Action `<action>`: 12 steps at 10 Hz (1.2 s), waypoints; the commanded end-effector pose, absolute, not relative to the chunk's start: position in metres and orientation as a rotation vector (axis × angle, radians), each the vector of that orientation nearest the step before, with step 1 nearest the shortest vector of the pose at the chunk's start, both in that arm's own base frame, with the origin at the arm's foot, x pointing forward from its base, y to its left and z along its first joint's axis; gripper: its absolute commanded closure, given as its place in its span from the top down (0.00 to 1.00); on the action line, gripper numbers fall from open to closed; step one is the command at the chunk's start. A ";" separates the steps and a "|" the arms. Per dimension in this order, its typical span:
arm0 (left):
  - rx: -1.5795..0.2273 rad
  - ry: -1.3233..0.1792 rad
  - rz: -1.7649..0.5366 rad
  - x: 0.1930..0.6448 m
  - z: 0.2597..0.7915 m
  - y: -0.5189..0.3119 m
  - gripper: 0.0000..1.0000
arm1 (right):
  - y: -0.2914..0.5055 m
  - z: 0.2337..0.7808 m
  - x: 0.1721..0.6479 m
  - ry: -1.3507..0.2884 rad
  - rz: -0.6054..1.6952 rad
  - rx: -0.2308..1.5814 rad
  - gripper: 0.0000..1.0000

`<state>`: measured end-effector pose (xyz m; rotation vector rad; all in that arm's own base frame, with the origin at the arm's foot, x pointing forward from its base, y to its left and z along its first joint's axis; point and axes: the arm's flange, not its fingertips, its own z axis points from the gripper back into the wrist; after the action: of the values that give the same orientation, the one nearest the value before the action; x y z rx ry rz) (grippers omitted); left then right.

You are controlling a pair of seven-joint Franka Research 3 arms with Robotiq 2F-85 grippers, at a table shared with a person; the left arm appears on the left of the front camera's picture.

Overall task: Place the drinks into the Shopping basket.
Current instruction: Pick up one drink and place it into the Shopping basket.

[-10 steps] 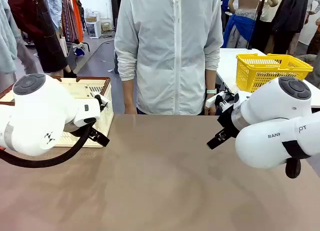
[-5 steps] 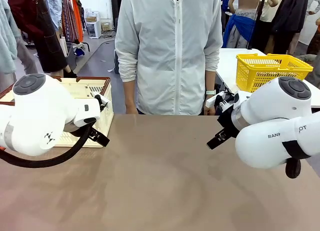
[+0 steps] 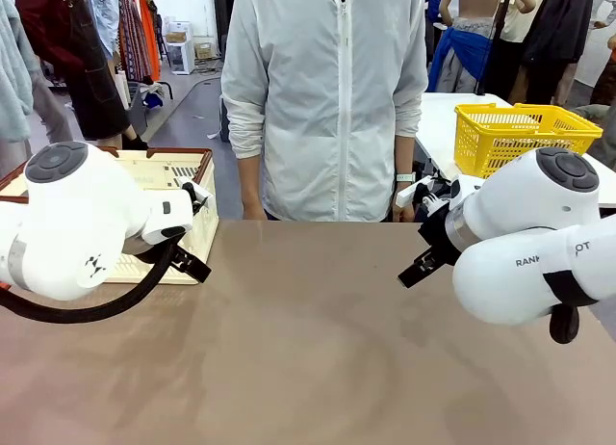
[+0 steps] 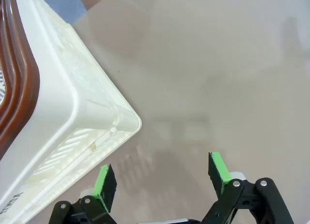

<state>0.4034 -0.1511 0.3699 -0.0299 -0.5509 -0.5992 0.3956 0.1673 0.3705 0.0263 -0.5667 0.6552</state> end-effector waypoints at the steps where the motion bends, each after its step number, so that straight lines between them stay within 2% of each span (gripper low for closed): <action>1: -0.030 -0.551 -0.599 0.403 0.370 -0.151 1.00 | 0.167 0.371 0.396 -0.567 0.655 0.026 1.00; 6: -0.030 -0.551 -0.599 0.403 0.370 -0.151 1.00 | 0.167 0.370 0.396 -0.567 0.655 0.026 1.00; 7: -0.030 -0.551 -0.599 0.403 0.370 -0.151 1.00 | 0.165 0.373 0.390 -0.417 0.614 0.044 1.00; 8: -0.170 -0.453 -0.628 0.386 0.378 -0.150 1.00 | 0.159 0.373 0.379 -0.248 0.574 0.145 1.00; 9: -0.296 -0.322 -0.537 0.373 0.390 -0.151 1.00 | 0.153 0.383 0.371 -0.140 0.474 0.262 1.00; 11: -0.535 -0.233 -0.419 0.348 0.424 -0.147 1.00 | 0.123 0.425 0.356 -0.100 0.286 0.598 1.00; 12: -0.743 -0.214 -0.472 0.332 0.450 -0.124 1.00 | 0.092 0.453 0.342 -0.136 0.312 0.832 1.00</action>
<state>0.3348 -0.1689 0.4306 -0.6121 -0.2220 -0.5216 0.3423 0.1350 0.4259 0.6086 -0.0793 0.4203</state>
